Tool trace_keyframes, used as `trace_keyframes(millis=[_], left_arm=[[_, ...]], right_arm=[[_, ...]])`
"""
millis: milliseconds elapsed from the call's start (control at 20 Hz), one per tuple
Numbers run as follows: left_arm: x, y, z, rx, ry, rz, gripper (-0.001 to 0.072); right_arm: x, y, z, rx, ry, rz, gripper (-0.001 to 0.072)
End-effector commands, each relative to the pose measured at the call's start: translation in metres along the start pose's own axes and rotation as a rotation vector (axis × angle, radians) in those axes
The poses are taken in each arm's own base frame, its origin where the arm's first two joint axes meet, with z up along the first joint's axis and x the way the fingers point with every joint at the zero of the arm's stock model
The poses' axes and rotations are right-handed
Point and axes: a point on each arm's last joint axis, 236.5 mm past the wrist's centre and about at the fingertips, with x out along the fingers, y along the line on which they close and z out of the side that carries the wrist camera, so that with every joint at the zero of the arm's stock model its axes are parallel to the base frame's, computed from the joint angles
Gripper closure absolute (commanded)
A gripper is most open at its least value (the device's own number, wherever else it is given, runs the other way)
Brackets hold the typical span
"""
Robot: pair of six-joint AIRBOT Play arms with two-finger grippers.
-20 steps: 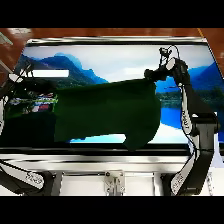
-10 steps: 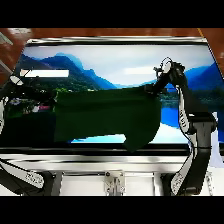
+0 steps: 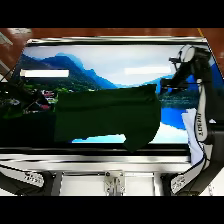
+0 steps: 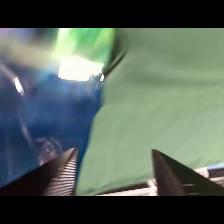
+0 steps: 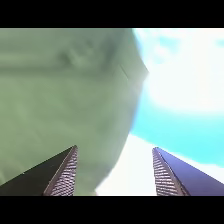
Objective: Fold the shirts.
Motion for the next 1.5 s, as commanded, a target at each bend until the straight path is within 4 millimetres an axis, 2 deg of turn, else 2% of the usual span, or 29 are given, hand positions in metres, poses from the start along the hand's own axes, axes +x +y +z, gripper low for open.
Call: trace_keyframes(millis=[0,100,150,200,300,400,650,750,900,950,1000,1150,1250,1300,1350,1450], left_arm=[[-0.003,0.029,-0.069,-0.050,0.059,-0.038,0.0052],[0.026,0.049,-0.118,-0.160,0.069,-0.092,0.0048],[0.039,0.049,-0.136,-0.197,0.063,-0.152,0.0048],[0.047,0.044,-0.144,-0.225,0.043,-0.219,0.0050],[0.055,0.032,-0.149,-0.259,0.018,-0.321,0.0056],[0.063,0.031,-0.152,-0.262,0.024,-0.320,0.0061],[0.087,0.024,-0.153,-0.226,0.033,-0.264,0.0074],[0.096,0.019,-0.154,-0.205,0.044,-0.249,0.0129],[0.105,0.013,-0.145,-0.218,0.033,-0.249,0.0137],[0.107,0.013,-0.142,-0.226,0.023,-0.245,0.0179],[0.108,0.014,-0.139,-0.240,0.011,-0.235,0.0333],[0.108,0.015,-0.137,-0.241,0.005,-0.231,0.0370],[0.108,0.015,-0.138,-0.240,0.005,-0.232,0.0619],[0.108,0.015,-0.138,-0.239,0.006,-0.232,0.0670],[0.108,0.015,-0.138,-0.239,0.005,-0.232,0.0670],[0.108,0.015,-0.138,-0.235,0.004,-0.232,0.0669]], right_arm=[[-0.018,-0.019,-0.056,0.086,0.041,0.111,0.0122],[-0.001,-0.021,-0.083,0.175,0.015,0.195,0.0121],[0.010,-0.019,-0.096,0.201,0.013,0.234,0.0121],[0.022,-0.017,-0.110,0.230,0.020,0.266,0.0121],[0.040,-0.012,-0.130,0.267,0.041,0.299,0.0121],[0.052,-0.005,-0.141,0.263,0.066,0.315,0.0121],[0.062,-0.001,-0.143,0.260,0.062,0.328,0.0121],[0.063,-0.002,-0.142,0.261,0.056,0.326,0.0121],[0.063,-0.002,-0.141,0.262,0.052,0.324,0.0121],[0.063,-0.003,-0.141,0.262,0.052,0.324,0.0121],[0.063,-0.003,-0.141,0.263,0.053,0.320,0.0121],[0.066,-0.012,-0.146,0.262,0.068,0.282,0.0121],[0.070,-0.013,-0.151,0.277,0.086,0.272,0.0121],[0.076,-0.009,-0.158,0.282,0.108,0.283,0.0121],[0.085,-0.003,-0.168,0.286,0.142,0.295,0.0121],[0.107,0.027,-0.187,0.283,0.196,0.366,0.0120]])
